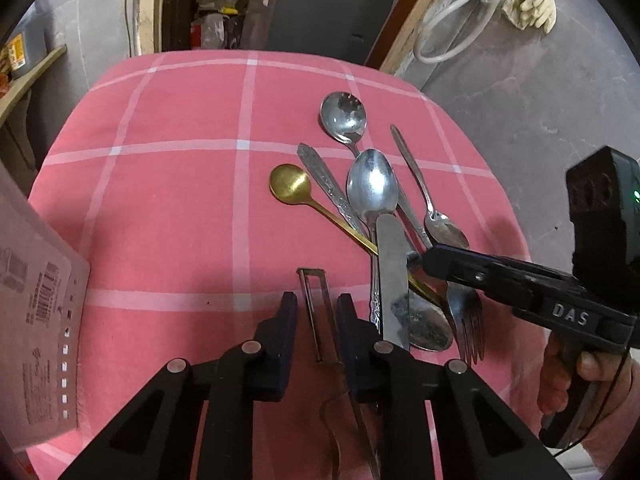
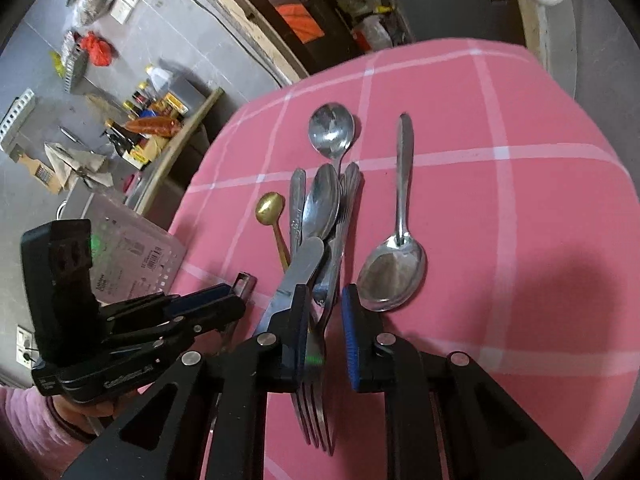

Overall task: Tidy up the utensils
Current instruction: 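Lower the left gripper onto the steel peeler and close it, then carry the peeler with the left gripper and drop it into the caddy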

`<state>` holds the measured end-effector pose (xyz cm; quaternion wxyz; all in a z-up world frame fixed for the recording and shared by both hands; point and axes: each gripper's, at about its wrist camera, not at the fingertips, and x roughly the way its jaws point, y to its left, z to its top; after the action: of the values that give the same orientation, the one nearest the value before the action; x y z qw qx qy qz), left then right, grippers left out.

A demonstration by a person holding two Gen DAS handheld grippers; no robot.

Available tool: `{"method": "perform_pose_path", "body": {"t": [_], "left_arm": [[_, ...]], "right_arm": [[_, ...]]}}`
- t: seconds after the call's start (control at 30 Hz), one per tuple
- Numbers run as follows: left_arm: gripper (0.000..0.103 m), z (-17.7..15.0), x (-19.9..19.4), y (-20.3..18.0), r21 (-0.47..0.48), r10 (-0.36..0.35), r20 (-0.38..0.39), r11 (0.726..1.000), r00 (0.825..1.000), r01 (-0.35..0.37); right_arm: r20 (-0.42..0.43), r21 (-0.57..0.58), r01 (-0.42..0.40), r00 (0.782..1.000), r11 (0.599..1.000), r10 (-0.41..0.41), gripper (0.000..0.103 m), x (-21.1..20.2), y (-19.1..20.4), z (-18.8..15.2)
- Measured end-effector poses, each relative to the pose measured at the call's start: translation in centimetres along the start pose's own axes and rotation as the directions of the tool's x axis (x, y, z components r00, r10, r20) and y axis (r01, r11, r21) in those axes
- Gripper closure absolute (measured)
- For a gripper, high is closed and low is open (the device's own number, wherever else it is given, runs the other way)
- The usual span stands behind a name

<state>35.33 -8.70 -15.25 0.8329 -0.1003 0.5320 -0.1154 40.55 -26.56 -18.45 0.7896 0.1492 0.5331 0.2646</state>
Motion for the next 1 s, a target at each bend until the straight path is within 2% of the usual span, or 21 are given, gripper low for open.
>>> {"method": "perform_pose_path", "body": {"t": [0.27, 0.33, 0.4, 0.57, 0.7, 0.8, 0.9, 1.0], "left_arm": [[0.084, 1.5, 0.6, 0.5, -0.023, -0.04, -0.096, 0.999, 0.995, 0.038], [0.088, 1.6, 0.7, 0.4, -0.015, -0.027, -0.105, 1.0, 0.994, 0.025], [0.089, 1.7, 0.7, 0.2, -0.007, -0.022, -0.107, 1.0, 0.994, 0.022], [0.09, 1.0, 0.2, 1.0, -0.068, -0.078, -0.095, 0.995, 0.992, 0.072], [0.09, -0.4, -0.8, 0.5, -0.048, -0.085, -0.073, 0.996, 0.994, 0.081], [0.091, -1.4, -2.2, -0.4, -0.007, -0.085, -0.039, 0.996, 0.996, 0.085], [0.091, -3.0, -4.8, -1.5, 0.032, -0.078, 0.035, 0.997, 0.996, 0.077], [0.091, -3.1, -7.0, -1.5, 0.049, -0.083, 0.11, 0.996, 0.99, 0.078]], "right_arm": [[-0.043, 0.151, -0.061, 0.997, 0.987, 0.069, 0.089, 1.9, -0.7, 0.8], [-0.04, 0.173, -0.067, 0.996, 0.983, 0.075, 0.089, 2.2, -0.6, 0.8], [-0.042, 0.191, -0.056, 0.997, 0.98, 0.066, 0.1, 2.5, -0.5, 0.6], [-0.018, 0.241, -0.072, 0.997, 0.968, 0.079, 0.101, 2.0, -0.6, -0.6], [0.004, 0.26, -0.087, 0.996, 0.962, 0.089, 0.101, 0.6, -0.6, -2.2], [0.066, 0.271, -0.098, 0.994, 0.957, 0.084, 0.101, -1.3, -0.5, -4.0], [0.139, 0.262, -0.122, 0.986, 0.957, 0.087, 0.101, -3.2, 0.2, -5.5], [0.223, 0.23, -0.139, 0.971, 0.963, 0.087, 0.101, -4.8, 1.5, -6.2]]}}
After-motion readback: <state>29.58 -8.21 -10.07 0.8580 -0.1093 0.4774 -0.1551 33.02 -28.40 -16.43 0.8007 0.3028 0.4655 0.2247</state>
